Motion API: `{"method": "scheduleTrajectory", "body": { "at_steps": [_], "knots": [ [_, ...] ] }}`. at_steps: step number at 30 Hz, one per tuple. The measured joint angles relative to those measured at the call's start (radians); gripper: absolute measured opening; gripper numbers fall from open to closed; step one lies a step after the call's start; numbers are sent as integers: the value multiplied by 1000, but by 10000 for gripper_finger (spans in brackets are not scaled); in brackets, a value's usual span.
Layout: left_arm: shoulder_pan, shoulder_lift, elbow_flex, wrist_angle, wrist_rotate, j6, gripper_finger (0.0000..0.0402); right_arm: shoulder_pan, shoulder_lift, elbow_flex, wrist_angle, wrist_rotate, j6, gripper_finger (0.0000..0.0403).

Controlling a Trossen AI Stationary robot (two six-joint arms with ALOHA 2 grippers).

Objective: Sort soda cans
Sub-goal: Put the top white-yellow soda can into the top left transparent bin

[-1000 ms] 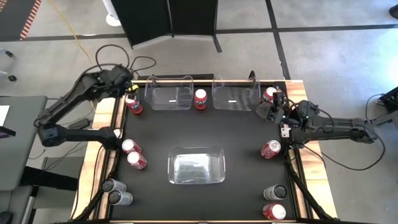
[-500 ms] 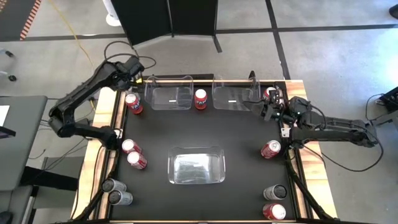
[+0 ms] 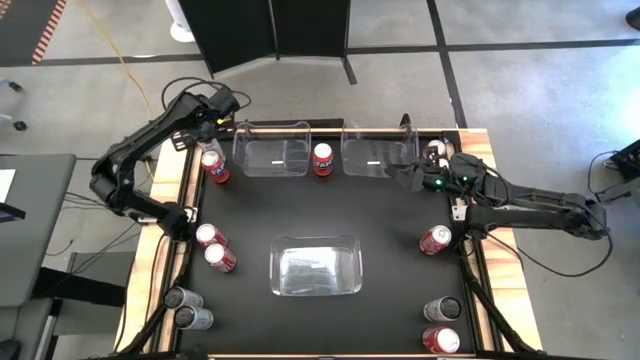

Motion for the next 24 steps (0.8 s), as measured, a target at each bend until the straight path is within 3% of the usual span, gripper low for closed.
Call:
{"method": "scheduleTrajectory", "body": {
  "at_steps": [12, 19, 24],
  "knots": [
    [9, 70, 0, -7, 36, 11, 271, -6, 12, 0, -23, -12, -55, 368],
    [-9, 42, 0, -14, 45, 206, 271, -60, 13, 0, -43, -15, -24, 368],
    [-9, 42, 0, -15, 47, 323, 270, -75, 13, -1, 65, -15, -2, 368]
  ]
}}
